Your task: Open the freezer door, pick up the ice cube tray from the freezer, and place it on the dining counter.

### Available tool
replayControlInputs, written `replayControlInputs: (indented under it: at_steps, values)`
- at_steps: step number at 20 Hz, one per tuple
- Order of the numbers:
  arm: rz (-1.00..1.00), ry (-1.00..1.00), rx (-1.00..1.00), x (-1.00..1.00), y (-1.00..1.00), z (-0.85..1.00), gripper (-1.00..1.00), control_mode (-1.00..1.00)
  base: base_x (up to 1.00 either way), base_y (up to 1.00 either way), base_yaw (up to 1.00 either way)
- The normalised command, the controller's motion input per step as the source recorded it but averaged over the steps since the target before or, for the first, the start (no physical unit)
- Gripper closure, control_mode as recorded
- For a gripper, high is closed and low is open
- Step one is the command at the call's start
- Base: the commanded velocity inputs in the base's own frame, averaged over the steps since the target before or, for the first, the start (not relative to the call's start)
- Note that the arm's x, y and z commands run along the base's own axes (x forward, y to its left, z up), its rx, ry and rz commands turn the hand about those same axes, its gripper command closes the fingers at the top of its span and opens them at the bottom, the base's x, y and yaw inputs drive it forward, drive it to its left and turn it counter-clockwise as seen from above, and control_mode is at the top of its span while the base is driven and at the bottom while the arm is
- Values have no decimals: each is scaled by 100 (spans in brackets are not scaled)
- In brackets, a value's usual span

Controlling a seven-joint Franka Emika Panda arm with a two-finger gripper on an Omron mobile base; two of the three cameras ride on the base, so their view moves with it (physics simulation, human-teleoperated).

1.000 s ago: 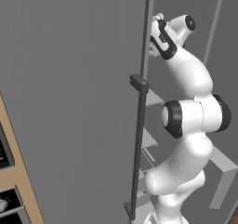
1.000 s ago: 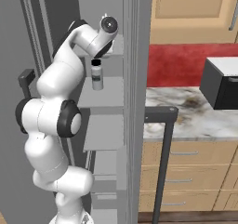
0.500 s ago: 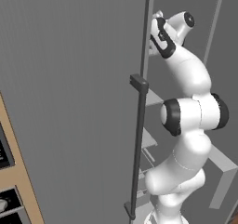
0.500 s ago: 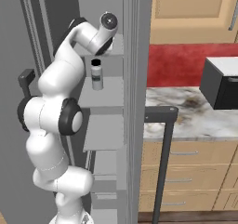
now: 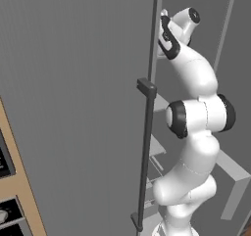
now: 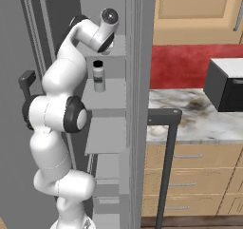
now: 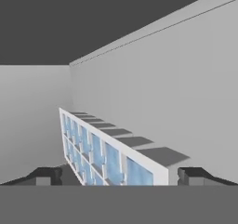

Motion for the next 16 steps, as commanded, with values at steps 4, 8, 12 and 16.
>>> replayControlInputs:
  at_steps: [4, 8, 12, 16]
  values:
    - [0, 4, 0, 5, 6, 0, -100, -100, 0, 0, 0]
    - [0, 0, 0, 0, 0, 0, -100, -100, 0, 0, 0]
    - [0, 0, 0, 0, 0, 0, -100, -100, 0, 0, 0]
    - [0, 0, 0, 0, 0, 0, 100, -100, 0, 0, 0]
